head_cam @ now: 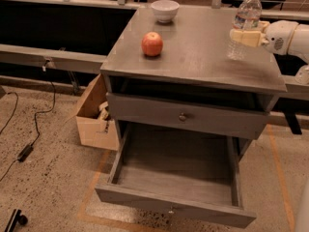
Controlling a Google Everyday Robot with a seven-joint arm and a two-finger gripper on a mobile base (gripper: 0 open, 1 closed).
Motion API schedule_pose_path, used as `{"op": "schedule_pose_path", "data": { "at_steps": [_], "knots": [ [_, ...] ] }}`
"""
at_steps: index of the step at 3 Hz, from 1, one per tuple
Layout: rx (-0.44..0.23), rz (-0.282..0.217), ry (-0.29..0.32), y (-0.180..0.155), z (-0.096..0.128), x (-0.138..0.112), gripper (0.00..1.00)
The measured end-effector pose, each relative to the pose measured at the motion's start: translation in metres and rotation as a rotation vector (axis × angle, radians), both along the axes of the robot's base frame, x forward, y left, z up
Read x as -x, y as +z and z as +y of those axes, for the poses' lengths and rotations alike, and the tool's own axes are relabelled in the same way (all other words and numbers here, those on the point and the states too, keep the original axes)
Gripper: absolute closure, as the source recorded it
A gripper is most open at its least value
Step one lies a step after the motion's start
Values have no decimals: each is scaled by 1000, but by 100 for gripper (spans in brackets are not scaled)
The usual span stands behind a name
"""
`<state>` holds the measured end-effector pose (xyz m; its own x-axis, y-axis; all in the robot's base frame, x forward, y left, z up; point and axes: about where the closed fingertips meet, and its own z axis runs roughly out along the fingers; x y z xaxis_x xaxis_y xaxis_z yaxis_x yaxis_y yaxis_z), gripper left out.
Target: Place water bottle into middle drawer
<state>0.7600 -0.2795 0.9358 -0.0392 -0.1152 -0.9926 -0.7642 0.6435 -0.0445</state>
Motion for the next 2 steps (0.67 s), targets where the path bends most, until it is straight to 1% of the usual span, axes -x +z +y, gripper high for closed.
{"op": "schedule_pose_path", "data": {
  "at_steps": [1,2],
  "knots": [
    [-40,13,94,5,9,48,100],
    [-94,13,217,2,28,99,100]
  ]
}}
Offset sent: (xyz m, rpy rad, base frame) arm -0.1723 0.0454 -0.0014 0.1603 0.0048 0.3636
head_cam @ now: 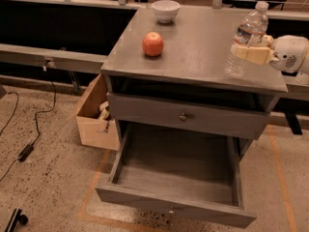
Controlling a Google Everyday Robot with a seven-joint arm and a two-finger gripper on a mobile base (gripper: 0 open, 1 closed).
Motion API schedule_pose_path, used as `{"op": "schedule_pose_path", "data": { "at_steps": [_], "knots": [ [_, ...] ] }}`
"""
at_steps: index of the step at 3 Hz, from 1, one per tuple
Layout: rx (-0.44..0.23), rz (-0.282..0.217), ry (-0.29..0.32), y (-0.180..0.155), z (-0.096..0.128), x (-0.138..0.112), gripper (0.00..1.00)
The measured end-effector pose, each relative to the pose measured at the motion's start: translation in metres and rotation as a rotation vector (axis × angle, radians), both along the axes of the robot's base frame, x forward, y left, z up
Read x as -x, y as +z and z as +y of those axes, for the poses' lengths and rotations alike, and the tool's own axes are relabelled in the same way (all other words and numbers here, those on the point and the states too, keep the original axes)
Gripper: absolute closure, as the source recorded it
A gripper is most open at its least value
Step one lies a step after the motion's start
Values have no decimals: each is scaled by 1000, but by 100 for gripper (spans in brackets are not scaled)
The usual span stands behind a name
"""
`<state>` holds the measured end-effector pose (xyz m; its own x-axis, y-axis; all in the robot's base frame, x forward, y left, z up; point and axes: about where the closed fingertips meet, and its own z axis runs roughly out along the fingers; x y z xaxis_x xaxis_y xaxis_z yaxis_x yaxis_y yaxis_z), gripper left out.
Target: Place water bottle into middle drawer
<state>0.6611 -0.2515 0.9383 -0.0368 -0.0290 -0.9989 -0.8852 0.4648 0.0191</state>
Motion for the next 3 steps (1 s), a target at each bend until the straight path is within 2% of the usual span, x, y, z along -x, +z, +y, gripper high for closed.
{"op": "schedule_pose_path", "data": {
  "at_steps": [1,2,3],
  "knots": [
    [-33,5,75,-1,12,39,100],
    [-14,8,89,-2,11,91,100],
    [-16,13,94,-3,13,92,100]
  ]
}}
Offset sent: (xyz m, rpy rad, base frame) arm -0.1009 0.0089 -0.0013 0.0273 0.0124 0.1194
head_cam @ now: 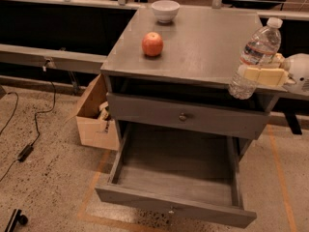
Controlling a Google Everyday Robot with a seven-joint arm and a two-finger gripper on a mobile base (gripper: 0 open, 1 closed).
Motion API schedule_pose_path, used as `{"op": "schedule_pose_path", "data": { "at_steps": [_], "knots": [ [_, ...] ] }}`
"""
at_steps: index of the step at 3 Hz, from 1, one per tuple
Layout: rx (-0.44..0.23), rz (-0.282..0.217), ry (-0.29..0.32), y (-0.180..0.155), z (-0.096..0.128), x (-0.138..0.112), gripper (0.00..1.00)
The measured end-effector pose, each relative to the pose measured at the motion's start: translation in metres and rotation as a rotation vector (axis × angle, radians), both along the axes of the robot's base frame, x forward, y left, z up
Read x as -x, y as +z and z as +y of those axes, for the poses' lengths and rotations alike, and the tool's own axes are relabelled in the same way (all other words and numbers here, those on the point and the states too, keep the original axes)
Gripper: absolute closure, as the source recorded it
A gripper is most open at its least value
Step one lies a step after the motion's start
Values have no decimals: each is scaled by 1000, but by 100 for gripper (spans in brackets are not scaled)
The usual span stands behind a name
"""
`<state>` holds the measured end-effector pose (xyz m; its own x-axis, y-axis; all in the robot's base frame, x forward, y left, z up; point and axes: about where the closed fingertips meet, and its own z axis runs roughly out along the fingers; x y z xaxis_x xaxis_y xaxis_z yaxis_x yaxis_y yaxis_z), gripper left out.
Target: Place water bottle into middle drawer
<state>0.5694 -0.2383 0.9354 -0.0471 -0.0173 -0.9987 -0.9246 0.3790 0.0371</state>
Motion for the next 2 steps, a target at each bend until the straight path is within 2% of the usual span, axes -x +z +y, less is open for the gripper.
{"op": "schedule_pose_path", "data": {
  "at_steps": [1,2],
  "knots": [
    [-13,16,-3,-15,10,14,100],
    [-53,-16,29,-52,36,53,100]
  ]
}}
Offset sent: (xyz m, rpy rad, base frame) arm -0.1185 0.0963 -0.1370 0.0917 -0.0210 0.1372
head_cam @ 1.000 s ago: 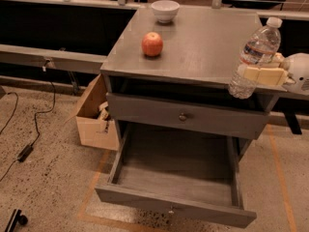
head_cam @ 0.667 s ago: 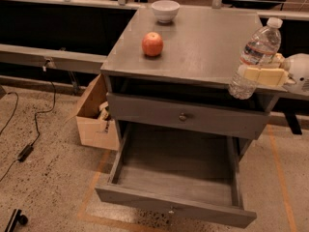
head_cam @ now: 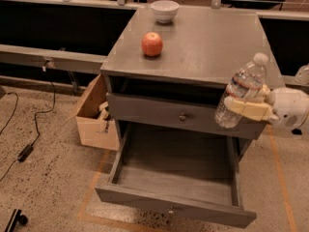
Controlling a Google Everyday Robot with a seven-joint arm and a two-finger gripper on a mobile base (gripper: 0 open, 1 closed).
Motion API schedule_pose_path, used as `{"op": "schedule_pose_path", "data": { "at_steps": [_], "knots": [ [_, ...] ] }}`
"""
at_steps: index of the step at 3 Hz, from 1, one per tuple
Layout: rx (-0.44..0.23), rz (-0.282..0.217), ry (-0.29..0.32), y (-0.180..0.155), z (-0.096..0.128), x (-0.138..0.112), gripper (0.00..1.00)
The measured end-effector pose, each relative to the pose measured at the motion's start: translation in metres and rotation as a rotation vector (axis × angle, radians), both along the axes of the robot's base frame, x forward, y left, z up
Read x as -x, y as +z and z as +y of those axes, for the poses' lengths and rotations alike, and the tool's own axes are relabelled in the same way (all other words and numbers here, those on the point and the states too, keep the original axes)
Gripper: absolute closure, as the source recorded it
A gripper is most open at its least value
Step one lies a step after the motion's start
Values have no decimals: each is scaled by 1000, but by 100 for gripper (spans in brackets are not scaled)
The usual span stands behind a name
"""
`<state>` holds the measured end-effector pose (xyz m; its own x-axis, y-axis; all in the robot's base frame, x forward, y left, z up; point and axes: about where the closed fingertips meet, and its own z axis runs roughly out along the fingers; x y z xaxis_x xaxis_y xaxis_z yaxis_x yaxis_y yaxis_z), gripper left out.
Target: Place water bottle into middle drawer
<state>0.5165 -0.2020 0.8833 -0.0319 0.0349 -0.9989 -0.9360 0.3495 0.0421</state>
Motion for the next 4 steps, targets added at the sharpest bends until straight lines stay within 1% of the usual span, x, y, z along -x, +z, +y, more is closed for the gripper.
{"op": "schedule_pose_path", "data": {
  "at_steps": [1,2,3,4],
  "knots": [
    [16,-33,79,-56,37,28,100],
    [84,-50,165,-123,77,50,100],
    [112,16,158,-163,102,50,100],
    [115,19,152,-165,103,49,100]
  ]
}}
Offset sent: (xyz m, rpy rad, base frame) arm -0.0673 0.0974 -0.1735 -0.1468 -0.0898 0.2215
